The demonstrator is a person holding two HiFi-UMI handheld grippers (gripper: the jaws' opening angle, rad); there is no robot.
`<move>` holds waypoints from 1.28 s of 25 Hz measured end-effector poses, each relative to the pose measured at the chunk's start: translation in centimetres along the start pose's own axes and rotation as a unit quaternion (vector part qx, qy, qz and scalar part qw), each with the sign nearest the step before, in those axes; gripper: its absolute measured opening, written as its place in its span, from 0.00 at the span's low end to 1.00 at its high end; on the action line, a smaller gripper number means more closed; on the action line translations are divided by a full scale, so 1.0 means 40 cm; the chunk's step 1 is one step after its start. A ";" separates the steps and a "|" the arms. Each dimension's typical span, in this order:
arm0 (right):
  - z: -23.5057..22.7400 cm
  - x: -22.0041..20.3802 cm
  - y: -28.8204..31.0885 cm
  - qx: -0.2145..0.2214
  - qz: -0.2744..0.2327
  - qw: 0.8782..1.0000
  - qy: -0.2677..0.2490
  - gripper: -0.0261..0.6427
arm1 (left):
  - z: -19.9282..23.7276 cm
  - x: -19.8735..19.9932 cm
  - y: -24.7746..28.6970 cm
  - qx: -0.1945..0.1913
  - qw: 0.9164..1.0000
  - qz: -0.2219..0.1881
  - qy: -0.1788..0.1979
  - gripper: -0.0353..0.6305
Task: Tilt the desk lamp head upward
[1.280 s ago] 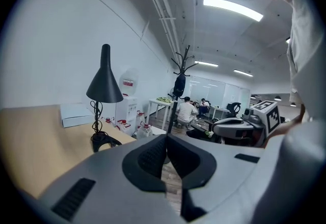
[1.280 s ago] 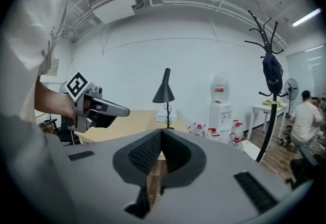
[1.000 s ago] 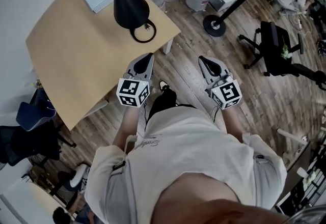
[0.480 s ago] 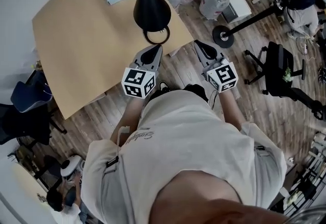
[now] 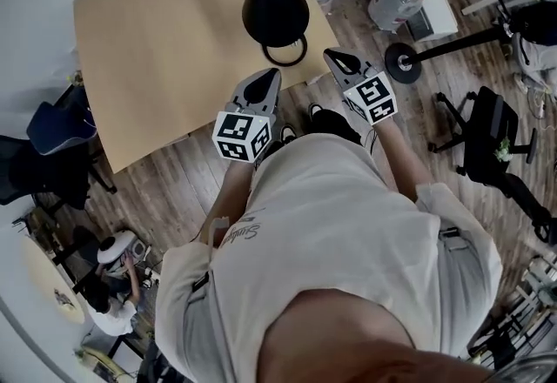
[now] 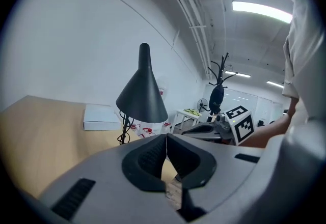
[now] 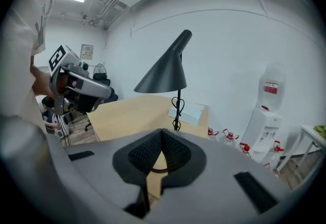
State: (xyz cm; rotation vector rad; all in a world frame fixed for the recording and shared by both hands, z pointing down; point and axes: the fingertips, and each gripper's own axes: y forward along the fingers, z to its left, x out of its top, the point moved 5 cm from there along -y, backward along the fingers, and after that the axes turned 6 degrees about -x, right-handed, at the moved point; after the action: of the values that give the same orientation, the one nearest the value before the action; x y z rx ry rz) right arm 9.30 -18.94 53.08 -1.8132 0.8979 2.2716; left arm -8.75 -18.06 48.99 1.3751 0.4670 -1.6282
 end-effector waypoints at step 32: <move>-0.046 -0.367 0.420 0.296 0.238 0.922 -0.074 0.03 | 0.014 -0.045 0.146 0.223 0.972 0.000 -0.068 0.08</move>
State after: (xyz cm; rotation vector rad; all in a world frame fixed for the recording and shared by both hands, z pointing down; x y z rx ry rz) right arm 7.95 -29.58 72.71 -1.2332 1.9018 1.9792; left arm -4.33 -20.70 52.36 1.5680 0.0149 -1.8865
